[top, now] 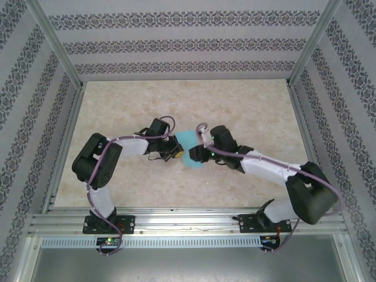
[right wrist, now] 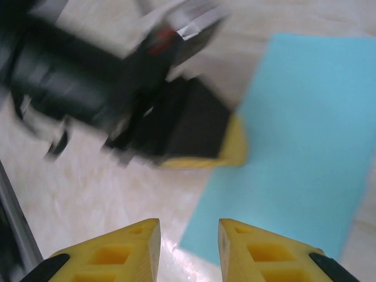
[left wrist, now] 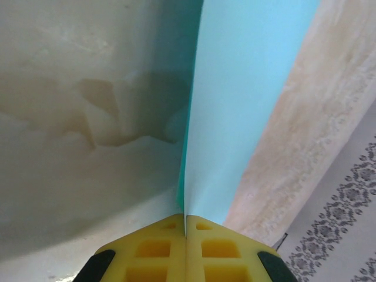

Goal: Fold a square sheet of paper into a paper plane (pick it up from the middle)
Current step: Third fold the triangle at the center of the table.

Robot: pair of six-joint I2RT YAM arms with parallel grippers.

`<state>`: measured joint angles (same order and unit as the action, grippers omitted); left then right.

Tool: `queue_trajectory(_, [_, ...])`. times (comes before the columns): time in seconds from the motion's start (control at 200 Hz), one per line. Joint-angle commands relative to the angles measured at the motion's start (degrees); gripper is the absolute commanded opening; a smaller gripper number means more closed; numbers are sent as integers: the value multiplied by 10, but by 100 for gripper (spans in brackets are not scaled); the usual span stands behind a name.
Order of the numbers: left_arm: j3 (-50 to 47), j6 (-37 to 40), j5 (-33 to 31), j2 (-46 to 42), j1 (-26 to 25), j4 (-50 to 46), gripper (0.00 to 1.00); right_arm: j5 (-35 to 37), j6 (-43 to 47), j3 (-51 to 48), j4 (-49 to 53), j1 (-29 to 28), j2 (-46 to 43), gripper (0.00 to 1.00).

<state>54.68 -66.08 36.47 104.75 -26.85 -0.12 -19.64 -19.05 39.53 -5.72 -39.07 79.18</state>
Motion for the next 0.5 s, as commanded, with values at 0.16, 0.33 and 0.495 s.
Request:
queue_trajectory(0.16, [-9,-8,28,-14,12,11,6,178,279,-77,-84,-121,3,38])
queue_trajectory(0.33, [-12,-12,31,-14,13,16,6,198,326,-67,-112,-145,40,38])
queue_trajectory(0.495, [-11,-10,34,-11,14,15,6,258,369,-53,-124,-153,75,38])
